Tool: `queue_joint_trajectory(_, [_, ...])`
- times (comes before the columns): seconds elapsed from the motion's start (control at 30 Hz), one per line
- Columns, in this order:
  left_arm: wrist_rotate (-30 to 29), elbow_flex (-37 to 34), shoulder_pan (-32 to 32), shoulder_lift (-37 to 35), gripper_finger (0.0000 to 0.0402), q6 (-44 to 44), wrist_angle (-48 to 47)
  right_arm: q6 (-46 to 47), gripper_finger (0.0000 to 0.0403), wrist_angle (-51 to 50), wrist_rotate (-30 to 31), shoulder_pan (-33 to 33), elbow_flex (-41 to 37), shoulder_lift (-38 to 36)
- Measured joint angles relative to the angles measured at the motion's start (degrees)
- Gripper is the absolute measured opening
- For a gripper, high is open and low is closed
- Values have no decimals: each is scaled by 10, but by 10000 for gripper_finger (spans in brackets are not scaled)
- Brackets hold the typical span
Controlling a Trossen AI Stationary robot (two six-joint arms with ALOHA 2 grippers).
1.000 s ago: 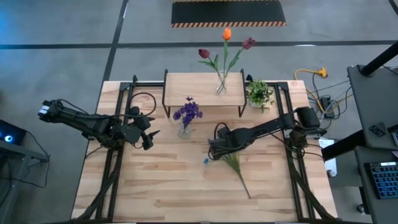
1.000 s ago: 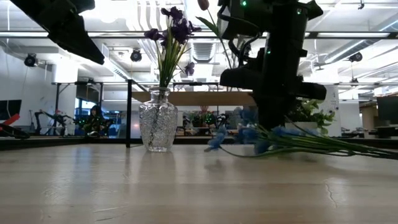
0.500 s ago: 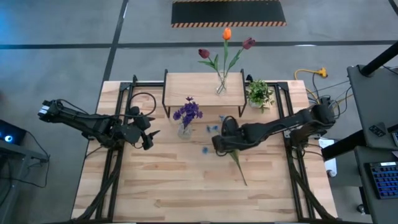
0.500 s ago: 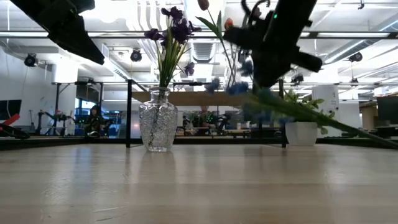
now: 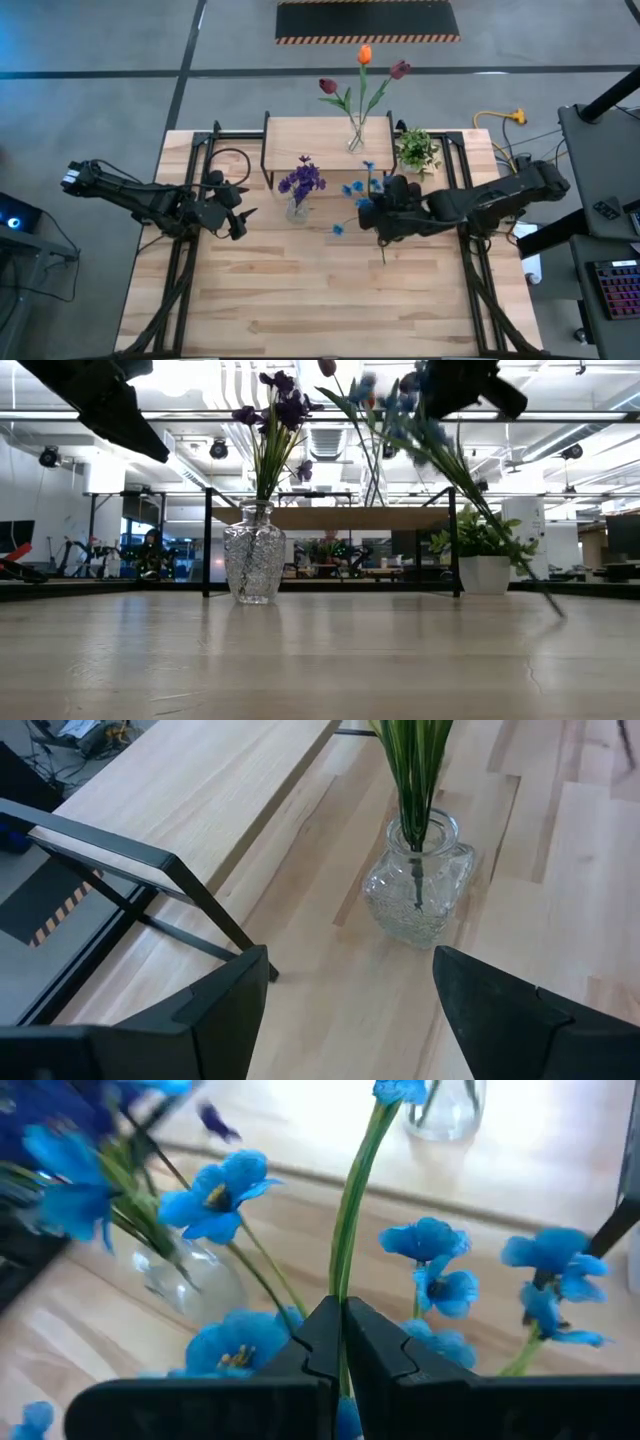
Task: Pick and place flowers into a vace then onto a shelf
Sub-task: Put the blue flowers into the left transparent vase
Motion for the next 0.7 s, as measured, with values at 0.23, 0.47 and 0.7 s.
queue_joint_trajectory(0.23, [-11,0,0,0,267,0,19,-75,8,62,49,31,0,-43])
queue_joint_trajectory(0.47, [-14,0,0,0,267,0,34,-231,8,204,67,50,0,-67])
queue_joint_trajectory(0.7, [-14,1,0,0,267,0,47,-380,8,357,66,58,0,-69])
